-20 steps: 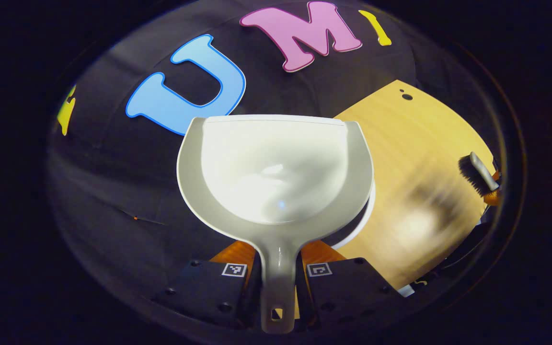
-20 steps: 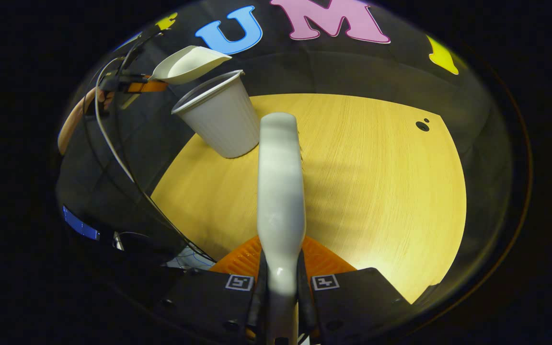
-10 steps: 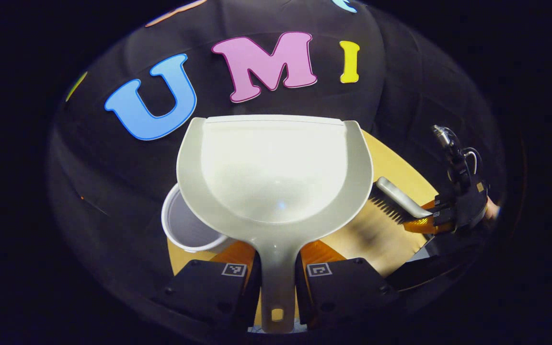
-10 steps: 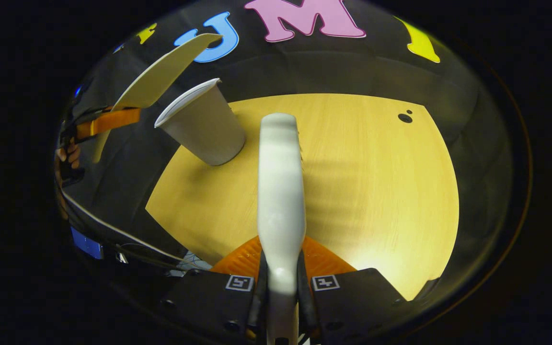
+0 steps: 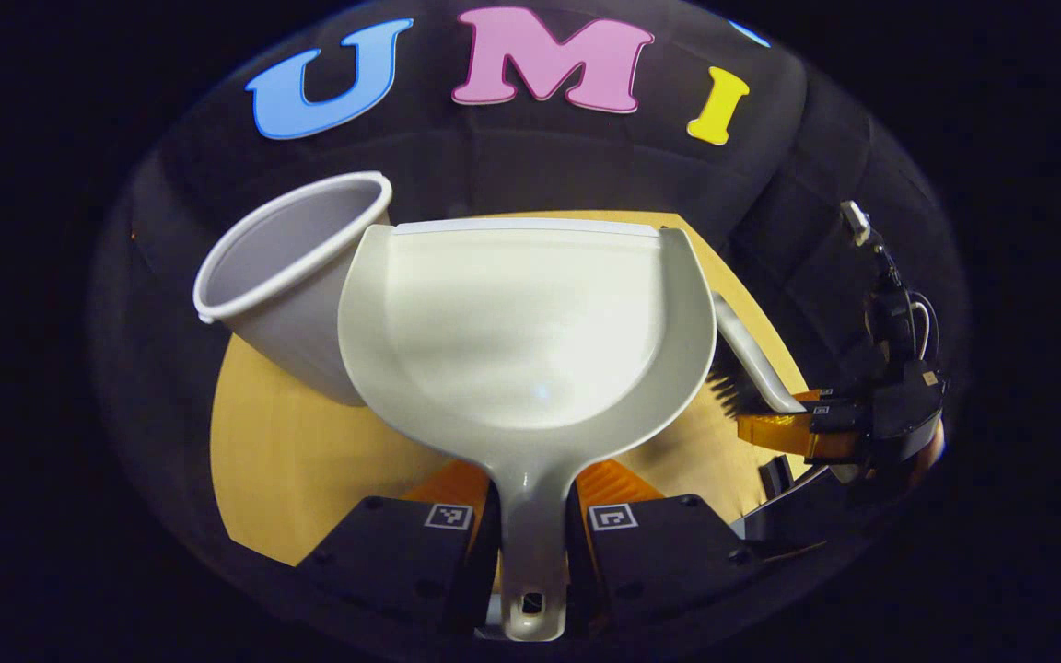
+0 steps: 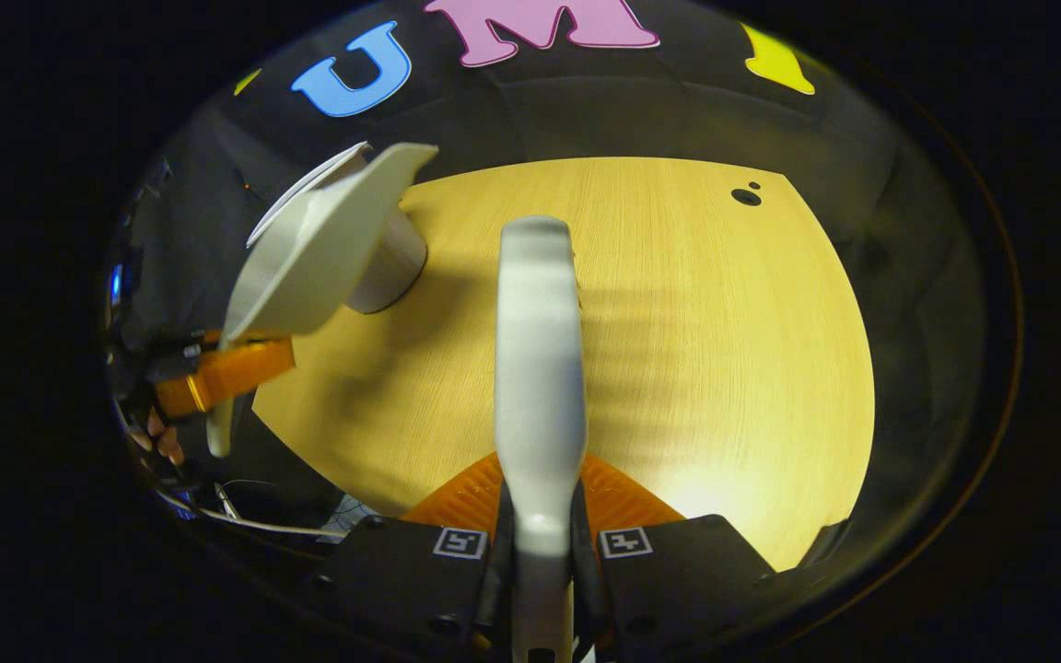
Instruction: Pick up the small broom and dustpan from the desktop, sweep the trash into the dustpan with the broom, and then empty the trash into the garbage bin.
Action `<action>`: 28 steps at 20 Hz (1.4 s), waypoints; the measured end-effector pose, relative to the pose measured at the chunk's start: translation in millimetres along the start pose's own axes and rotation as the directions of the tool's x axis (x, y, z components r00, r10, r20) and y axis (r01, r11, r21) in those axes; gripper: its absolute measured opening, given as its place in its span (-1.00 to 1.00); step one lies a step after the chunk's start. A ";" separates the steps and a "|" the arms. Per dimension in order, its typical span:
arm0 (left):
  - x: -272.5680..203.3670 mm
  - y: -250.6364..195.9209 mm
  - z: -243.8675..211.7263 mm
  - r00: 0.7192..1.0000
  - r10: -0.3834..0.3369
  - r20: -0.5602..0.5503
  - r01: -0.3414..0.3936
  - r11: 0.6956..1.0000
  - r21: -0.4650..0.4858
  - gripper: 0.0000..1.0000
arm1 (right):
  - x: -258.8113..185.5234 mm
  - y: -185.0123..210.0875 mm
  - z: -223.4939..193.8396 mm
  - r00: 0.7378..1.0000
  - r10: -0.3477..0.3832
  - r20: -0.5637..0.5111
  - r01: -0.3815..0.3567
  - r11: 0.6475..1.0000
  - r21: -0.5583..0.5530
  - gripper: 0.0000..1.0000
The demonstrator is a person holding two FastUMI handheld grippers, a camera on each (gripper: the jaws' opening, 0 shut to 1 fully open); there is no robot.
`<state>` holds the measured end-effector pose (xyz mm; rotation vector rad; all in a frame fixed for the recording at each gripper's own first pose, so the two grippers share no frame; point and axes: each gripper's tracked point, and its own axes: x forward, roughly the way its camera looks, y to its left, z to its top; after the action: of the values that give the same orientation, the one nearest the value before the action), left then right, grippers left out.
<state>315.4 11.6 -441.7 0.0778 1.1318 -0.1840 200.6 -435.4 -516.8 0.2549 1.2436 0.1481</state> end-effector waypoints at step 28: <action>5.9 -31.3 -17.3 0.950 -0.015 -0.313 -0.046 0.982 -0.185 -0.37 | 117.4 -3.0 -21.0 0.968 -0.078 -0.239 0.121 0.978 0.171 -0.26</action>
<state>296.6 -17.1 -453.4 -0.0569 1.4608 -0.0484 217.9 -406.6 -631.3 0.3422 1.5019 -0.0264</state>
